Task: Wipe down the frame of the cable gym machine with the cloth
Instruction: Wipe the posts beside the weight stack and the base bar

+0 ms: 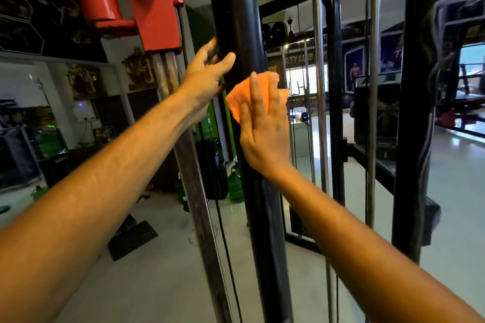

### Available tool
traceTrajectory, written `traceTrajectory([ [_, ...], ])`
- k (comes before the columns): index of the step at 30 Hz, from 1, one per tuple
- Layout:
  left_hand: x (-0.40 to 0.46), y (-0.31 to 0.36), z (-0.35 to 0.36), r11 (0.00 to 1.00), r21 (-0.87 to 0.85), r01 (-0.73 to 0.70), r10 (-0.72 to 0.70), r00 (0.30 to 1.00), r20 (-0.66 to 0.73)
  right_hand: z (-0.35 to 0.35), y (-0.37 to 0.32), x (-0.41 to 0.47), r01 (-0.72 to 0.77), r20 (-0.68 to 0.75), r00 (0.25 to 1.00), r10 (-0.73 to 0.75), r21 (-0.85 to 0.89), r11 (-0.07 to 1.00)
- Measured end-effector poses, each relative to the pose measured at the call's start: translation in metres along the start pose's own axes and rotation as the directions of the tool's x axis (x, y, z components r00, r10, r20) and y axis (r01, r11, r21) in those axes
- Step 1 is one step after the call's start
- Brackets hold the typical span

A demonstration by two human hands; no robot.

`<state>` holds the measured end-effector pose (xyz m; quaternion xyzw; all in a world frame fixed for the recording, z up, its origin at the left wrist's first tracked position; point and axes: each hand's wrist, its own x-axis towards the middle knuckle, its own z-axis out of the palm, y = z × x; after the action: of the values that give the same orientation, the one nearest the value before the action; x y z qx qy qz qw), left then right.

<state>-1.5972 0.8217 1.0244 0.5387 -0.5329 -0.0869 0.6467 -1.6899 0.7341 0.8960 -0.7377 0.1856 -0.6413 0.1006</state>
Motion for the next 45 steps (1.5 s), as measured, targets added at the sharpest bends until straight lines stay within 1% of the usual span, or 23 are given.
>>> traceTrajectory([
  [1, 0.0, 0.0, 0.001, 1.0, 0.003, -0.002, 0.002, 1.0, -0.003, -0.001, -0.001, 0.01, 0.014, -0.016, 1.0, -0.014, -0.02, 1.0],
  [3, -0.001, -0.001, 0.002, 1.0, 0.005, 0.002, -0.002, 1.0, -0.006, 0.001, 0.002, 0.0, 0.019, -0.019, 1.0, -0.019, -0.043, 0.999],
  [7, -0.006, -0.008, 0.003, 1.0, -0.014, 0.013, -0.013, 1.0, 0.01, 0.007, 0.025, -0.077, 0.014, 0.044, 0.999, -0.012, -0.04, 0.999],
  [8, -0.008, -0.009, 0.003, 1.0, -0.015, 0.015, -0.015, 1.0, 0.012, 0.008, 0.027, -0.085, 0.006, 0.055, 0.998, -0.004, -0.042, 0.999],
  [11, -0.008, -0.007, 0.003, 0.999, -0.016, 0.034, -0.034, 0.999, 0.023, 0.004, 0.014, -0.047, -0.014, 0.041, 0.999, 0.015, -0.021, 1.0],
  [15, -0.009, -0.004, 0.001, 0.998, -0.017, 0.057, -0.056, 0.998, 0.029, -0.002, -0.005, 0.02, 0.052, -0.017, 0.998, -0.052, -0.028, 0.998],
  [18, -0.009, -0.007, 0.002, 0.999, -0.015, 0.04, -0.04, 0.999, 0.017, -0.002, 0.003, -0.003, 0.047, -0.016, 0.999, -0.048, -0.039, 0.998],
  [22, -0.013, -0.013, 0.004, 0.999, -0.029, 0.025, -0.024, 0.999, 0.041, -0.002, 0.02, -0.072, 0.002, 0.069, 0.998, 0.001, -0.033, 0.999],
  [24, -0.016, -0.011, 0.004, 0.999, -0.033, 0.024, -0.023, 0.999, 0.037, -0.005, 0.015, -0.057, -0.013, 0.087, 0.996, 0.015, -0.024, 1.0],
  [28, -0.017, -0.007, 0.001, 0.999, -0.032, 0.043, -0.041, 0.997, 0.058, -0.01, -0.002, 0.015, 0.068, 0.007, 0.998, -0.068, -0.037, 0.997],
  [30, -0.018, -0.007, 0.0, 0.999, -0.024, 0.047, -0.046, 0.997, 0.062, -0.008, 0.0, 0.021, 0.088, -0.017, 0.996, -0.089, -0.051, 0.995],
  [32, -0.02, -0.01, 0.001, 0.999, -0.03, 0.038, -0.037, 0.998, 0.051, -0.004, 0.011, -0.01, 0.072, -0.004, 0.997, -0.072, -0.059, 0.996],
  [35, -0.024, -0.021, 0.003, 0.999, -0.033, 0.039, -0.037, 0.998, 0.045, 0.006, 0.034, -0.096, 0.006, 0.067, 0.998, -0.003, -0.045, 0.999],
  [37, -0.031, -0.029, 0.004, 0.999, -0.033, 0.038, -0.036, 0.998, 0.05, 0.011, 0.044, -0.133, -0.026, 0.105, 0.994, 0.032, -0.052, 0.998],
  [39, -0.037, -0.035, 0.006, 0.999, -0.034, 0.037, -0.035, 0.998, 0.051, 0.011, 0.042, -0.122, -0.036, 0.11, 0.993, 0.043, -0.06, 0.998],
  [43, -0.042, -0.038, 0.008, 0.997, -0.044, 0.056, -0.054, 0.997, 0.053, 0.003, 0.016, -0.05, -0.033, 0.059, 0.998, 0.034, -0.015, 0.999],
  [45, -0.043, -0.041, 0.009, 0.998, -0.036, 0.059, -0.057, 0.997, 0.043, 0.003, 0.012, -0.04, -0.036, 0.039, 0.999, 0.036, -0.013, 0.999],
])
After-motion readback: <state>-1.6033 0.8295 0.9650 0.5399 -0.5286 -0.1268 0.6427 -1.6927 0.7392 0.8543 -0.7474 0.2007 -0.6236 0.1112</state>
